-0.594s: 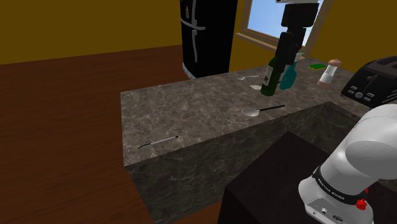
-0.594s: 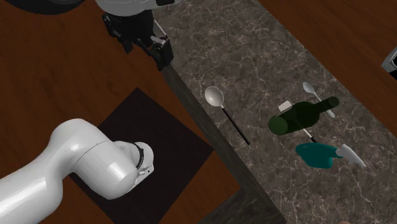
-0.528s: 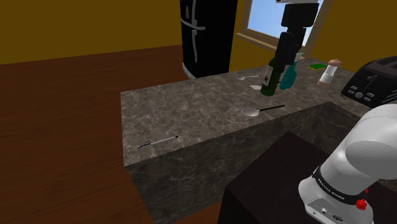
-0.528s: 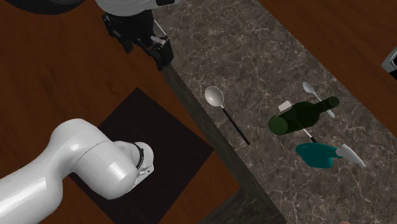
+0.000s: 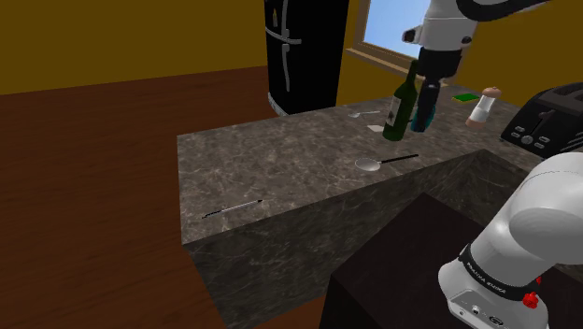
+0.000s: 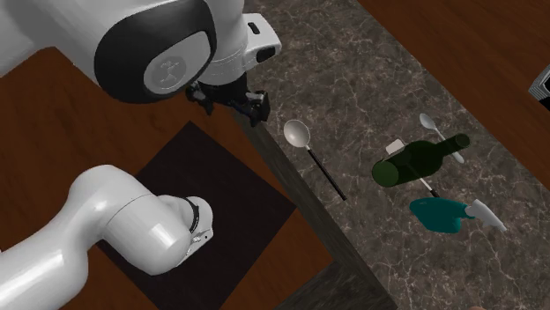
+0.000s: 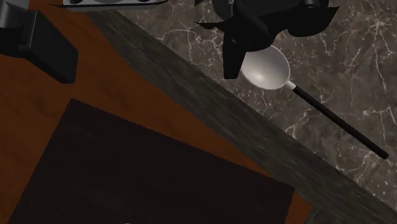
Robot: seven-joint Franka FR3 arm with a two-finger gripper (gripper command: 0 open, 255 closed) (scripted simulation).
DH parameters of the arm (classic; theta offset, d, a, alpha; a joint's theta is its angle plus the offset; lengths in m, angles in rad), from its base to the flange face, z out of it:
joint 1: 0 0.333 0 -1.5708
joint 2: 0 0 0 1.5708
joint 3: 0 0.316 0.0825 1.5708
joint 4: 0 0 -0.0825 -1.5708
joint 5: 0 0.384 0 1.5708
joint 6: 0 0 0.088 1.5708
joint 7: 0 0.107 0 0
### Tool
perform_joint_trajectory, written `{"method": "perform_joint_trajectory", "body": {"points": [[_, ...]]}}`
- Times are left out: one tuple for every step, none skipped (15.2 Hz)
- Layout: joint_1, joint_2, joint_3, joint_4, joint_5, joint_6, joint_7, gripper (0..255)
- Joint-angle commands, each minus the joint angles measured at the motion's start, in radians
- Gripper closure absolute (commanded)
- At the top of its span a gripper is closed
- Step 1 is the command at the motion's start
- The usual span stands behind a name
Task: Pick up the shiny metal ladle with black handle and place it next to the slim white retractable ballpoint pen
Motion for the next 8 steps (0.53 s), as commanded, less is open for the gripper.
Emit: {"method": "perform_joint_trajectory", "body": {"points": [[0.004,-0.003,-0.038,-0.053,-0.046,0.059,-0.085,0],[0.004,0.001,-0.058,-0.076,-0.069,0.091,-0.126,0],[0.004,0.007,-0.079,-0.097,-0.093,0.124,-0.165,0],[0.003,0.016,-0.1,-0.117,-0.117,0.158,-0.205,0],[0.002,0.027,-0.122,-0.135,-0.14,0.194,-0.245,0],[0.002,0.042,-0.144,-0.151,-0.165,0.231,-0.284,0],[0.001,0.059,-0.167,-0.166,-0.189,0.27,-0.322,0],[0.0,0.08,-0.191,-0.178,-0.213,0.31,-0.36,0]]}}
